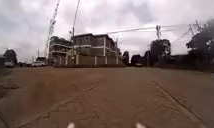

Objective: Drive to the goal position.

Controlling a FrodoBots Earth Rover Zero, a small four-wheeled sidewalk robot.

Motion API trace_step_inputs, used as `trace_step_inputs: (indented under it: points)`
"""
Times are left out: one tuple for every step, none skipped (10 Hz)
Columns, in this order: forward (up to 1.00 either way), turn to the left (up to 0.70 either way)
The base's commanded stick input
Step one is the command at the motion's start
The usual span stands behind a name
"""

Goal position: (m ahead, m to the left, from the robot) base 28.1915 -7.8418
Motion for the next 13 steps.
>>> trace_step_inputs:
  points:
    - [0.0,0.0]
    - [0.0,0.0]
    - [0.0,0.0]
    - [0.0,0.0]
    - [0.0,0.0]
    - [0.0,0.0]
    - [0.0,0.0]
    - [0.0,0.0]
    - [0.18,0.0]
    - [0.53,0.0]
    - [0.7,0.0]
    - [0.7,0.0]
    - [0.7,0.0]
